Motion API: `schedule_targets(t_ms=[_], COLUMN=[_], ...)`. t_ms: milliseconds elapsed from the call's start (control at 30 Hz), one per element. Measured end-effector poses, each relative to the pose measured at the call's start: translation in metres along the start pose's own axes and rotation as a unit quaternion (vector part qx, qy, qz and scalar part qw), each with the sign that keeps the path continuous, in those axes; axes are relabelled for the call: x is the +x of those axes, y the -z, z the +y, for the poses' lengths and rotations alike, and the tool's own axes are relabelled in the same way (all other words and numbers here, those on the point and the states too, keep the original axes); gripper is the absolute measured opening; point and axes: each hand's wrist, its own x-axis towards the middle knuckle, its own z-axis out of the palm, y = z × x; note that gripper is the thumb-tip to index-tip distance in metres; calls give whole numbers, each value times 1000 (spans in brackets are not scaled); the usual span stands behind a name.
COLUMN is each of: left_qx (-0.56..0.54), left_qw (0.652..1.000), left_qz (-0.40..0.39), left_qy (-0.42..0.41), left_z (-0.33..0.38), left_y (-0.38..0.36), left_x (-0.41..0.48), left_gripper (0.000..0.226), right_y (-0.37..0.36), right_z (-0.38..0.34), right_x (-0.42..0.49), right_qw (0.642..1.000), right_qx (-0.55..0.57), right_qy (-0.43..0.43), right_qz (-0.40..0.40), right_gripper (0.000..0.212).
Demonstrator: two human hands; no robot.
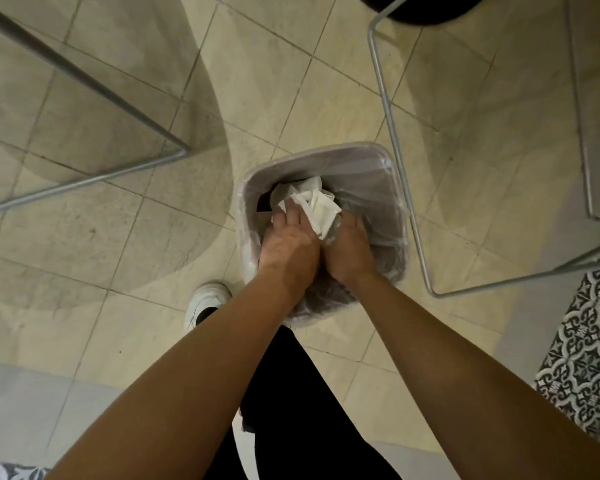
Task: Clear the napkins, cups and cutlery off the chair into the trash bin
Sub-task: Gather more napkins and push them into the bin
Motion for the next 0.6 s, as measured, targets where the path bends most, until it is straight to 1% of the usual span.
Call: schedule_targets(t_ms=[67, 167, 300, 367, 500, 600], left_qx=[-13, -47, -156, -194, -240, -260], left_qw=[1000, 998, 986, 978, 961, 948], left_qz=[27, 34, 53, 74, 134, 182], left_qy=[-7, -10, 10, 5, -8, -12], left_z=[2, 3, -1, -4, -11, -17], left_y=[8, 25, 50, 65, 102, 130], left_x=[-6, -21, -48, -65, -103, -133], left_gripper=[69, 75, 68, 66, 58, 55], right_y=[7, 22, 46, 60, 89, 109], right_z=[-3, -13, -28, -39, -71, -99], right_x=[-4, -13, -35, -48, -73, -98], right_qw=[1000, 1000, 999, 998, 997, 995], right_qx=[0, -8, -24, -24, -19, -6], right_qy=[7, 14, 38, 56, 60, 97], right_qz=[9, 10, 14, 24, 33, 30], right_gripper=[59, 51, 49, 47, 42, 40])
